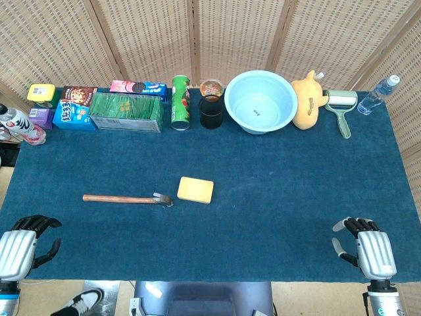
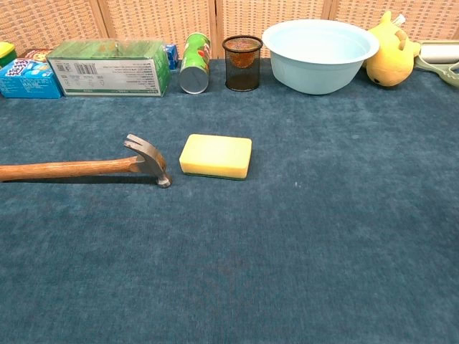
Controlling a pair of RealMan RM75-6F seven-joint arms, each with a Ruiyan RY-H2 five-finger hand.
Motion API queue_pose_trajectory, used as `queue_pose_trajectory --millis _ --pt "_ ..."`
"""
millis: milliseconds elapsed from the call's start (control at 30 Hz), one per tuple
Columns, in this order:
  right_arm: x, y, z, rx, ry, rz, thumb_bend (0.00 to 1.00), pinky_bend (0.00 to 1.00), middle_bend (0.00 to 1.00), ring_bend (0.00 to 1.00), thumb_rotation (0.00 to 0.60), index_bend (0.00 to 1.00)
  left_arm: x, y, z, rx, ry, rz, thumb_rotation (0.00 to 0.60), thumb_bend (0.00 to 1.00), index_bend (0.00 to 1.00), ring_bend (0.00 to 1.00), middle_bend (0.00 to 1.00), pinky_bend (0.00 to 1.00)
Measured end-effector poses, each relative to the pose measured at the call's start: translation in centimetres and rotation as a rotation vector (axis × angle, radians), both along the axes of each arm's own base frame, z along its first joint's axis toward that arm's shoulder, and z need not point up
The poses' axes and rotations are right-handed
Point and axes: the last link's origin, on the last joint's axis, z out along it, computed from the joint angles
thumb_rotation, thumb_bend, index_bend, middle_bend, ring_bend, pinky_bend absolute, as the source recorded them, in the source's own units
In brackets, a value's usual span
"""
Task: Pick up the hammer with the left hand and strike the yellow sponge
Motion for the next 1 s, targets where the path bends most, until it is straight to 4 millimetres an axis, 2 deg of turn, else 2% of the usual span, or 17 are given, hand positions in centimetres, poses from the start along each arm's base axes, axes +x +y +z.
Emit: queue_pose_trajectory --millis 233,433,633,733,800,867,1000 --pt "-0.1 -0.2 -0.1 0.003 -0.007 -0.005 0.37 0.34 0.48 0.43 0.6 0.49 -0.1 0.5 -0.5 -0.027 0.001 0.01 0.6 0.4 0.39 0.28 0.42 0.26" --pt "-0.4 0.0 0.3 -0.008 -0.008 -0.018 0.37 0.34 0.48 0.43 0.6 0.49 0.6 2.5 -0.5 -0.051 0.02 -0.043 0.6 0.4 0.39 0.28 0.42 0.26" --pt "-1.0 0.4 0.4 -0.016 -0.02 -0.036 0.37 0.34 0.48 0.43 0.6 0.49 1.4 5.1 -1.4 -0.144 0.065 -0.095 0.6 0.35 0.37 0.27 0.39 0.26" --pt "-1.3 0.7 0.6 -0.027 -0.023 -0.045 0.37 0.34 0.48 0.43 0.6 0.49 1.9 6.8 -2.1 -0.204 0.1 -0.111 0.6 0.28 0.31 0.24 0.35 0.26" --pt "-1.5 0.9 0.7 -0.035 -0.024 -0.05 0.37 0.34 0.48 0.43 0.6 0.49 2.4 8.2 -2.8 -0.247 0.131 -0.118 0.6 0.23 0.23 0.21 0.31 0.26" --pt "-1.7 1.2 0.9 -0.041 -0.024 -0.057 0.37 0.34 0.48 0.43 0.6 0.49 3.0 9.6 -3.6 -0.283 0.165 -0.127 0.6 0.21 0.18 0.2 0.29 0.26" --pt "-1.9 1.5 1.1 -0.05 -0.026 -0.065 0.37 0.34 0.48 0.43 0.6 0.49 4.3 11.9 -5.4 -0.324 0.197 -0.149 0.6 0.21 0.17 0.2 0.29 0.25"
